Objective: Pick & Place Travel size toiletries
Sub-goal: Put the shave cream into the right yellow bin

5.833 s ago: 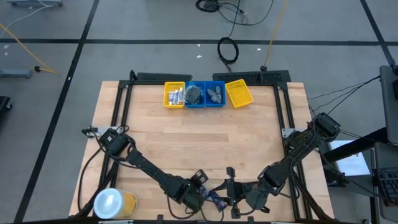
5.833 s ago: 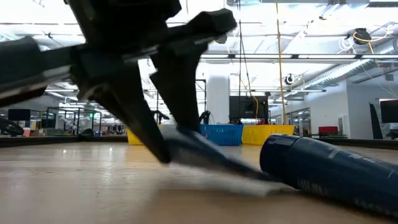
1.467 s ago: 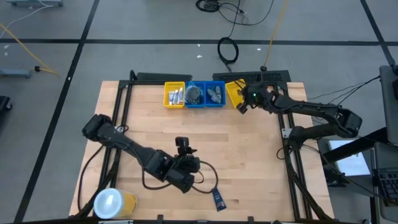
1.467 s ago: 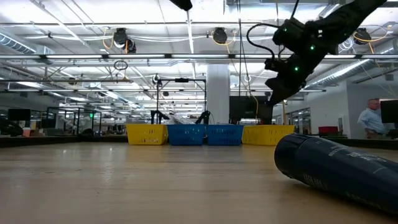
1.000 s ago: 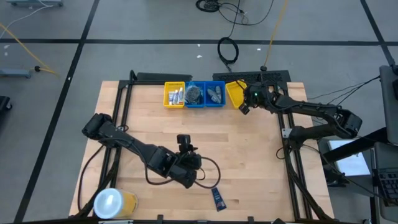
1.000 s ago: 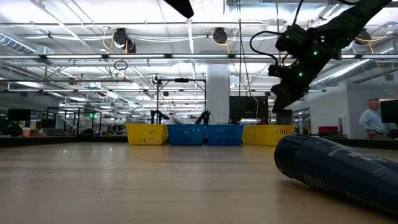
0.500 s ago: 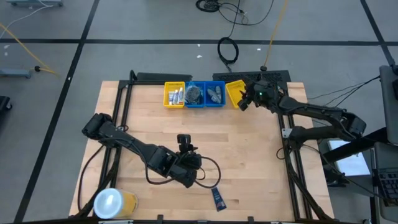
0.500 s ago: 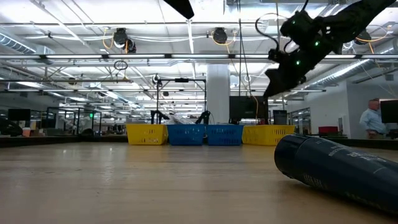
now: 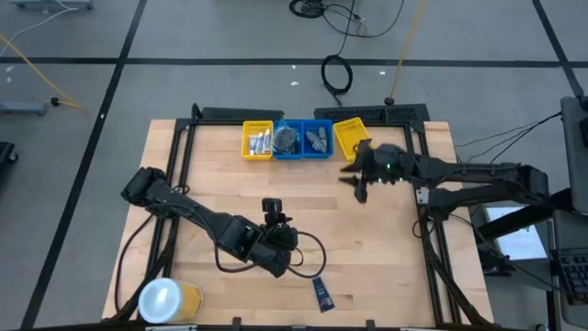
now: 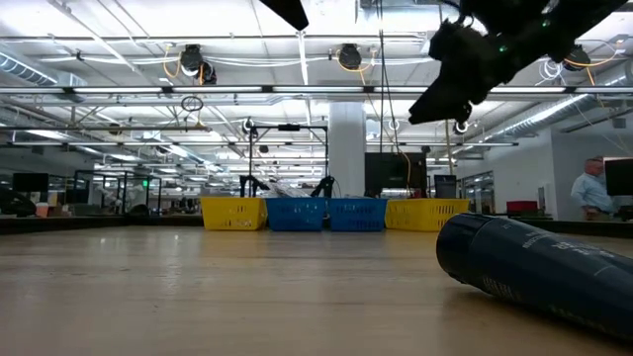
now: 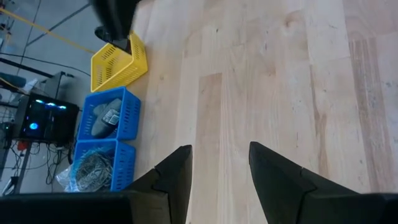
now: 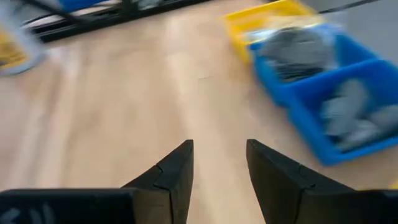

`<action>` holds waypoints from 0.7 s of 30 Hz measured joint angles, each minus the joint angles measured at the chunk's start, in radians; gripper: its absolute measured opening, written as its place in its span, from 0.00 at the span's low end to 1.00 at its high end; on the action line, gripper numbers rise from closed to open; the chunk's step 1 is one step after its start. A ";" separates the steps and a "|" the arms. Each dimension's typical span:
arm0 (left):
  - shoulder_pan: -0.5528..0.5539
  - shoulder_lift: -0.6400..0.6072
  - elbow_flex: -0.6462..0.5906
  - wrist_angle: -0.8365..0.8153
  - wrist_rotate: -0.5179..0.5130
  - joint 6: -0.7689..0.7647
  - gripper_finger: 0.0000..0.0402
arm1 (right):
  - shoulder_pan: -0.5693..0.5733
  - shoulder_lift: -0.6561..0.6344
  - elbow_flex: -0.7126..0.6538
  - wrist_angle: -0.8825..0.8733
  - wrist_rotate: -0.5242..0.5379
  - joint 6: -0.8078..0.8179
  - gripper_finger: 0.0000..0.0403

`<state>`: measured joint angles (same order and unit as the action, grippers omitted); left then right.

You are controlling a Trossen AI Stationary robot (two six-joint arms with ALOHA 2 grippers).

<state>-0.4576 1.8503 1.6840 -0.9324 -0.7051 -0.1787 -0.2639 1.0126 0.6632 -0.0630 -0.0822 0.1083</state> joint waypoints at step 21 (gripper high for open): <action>0.023 0.014 -0.096 0.331 0.577 0.570 0.40 | 0.522 0.010 0.000 0.057 0.078 0.141 0.33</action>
<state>-0.4351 1.8643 1.5883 -0.6014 -0.1283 0.3917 0.2585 1.0225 0.6628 -0.0056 -0.0045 0.2493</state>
